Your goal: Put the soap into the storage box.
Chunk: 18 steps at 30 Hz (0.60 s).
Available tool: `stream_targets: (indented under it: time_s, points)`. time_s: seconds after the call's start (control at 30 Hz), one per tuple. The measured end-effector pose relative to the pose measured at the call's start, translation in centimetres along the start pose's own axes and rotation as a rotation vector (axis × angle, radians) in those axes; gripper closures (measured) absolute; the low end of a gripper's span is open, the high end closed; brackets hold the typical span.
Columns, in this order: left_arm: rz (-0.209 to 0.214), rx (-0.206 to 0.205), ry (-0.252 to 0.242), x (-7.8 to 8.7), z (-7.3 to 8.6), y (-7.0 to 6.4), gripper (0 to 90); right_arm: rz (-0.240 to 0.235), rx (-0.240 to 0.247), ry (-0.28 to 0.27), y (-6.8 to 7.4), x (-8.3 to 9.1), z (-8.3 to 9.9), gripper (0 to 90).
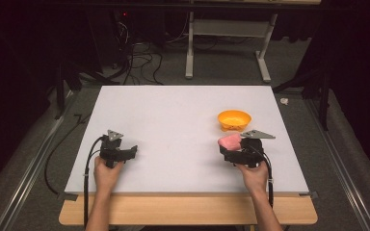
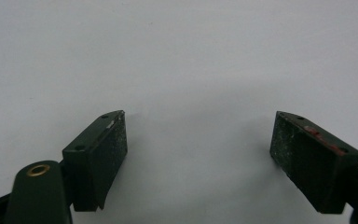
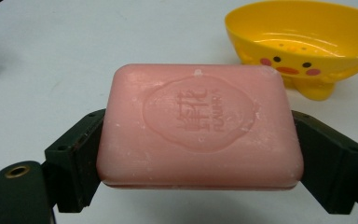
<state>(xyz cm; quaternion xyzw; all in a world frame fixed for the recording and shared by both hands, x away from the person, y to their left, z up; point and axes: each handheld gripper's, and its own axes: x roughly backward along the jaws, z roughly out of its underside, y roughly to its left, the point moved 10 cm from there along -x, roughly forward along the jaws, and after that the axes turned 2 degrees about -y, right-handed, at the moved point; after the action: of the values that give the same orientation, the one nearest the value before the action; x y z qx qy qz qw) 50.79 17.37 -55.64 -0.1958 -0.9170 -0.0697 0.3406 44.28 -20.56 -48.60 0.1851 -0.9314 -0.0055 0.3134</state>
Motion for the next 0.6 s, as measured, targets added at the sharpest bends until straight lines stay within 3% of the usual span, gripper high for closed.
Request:
stream_targets:
  time_s: [0.6]
  points:
    - [0.0, 0.001, 0.0, 0.0, 0.0, 0.0, 19.1, 0.011, -0.014, -0.021, -1.4, 1.0, -1.7, 13.8]
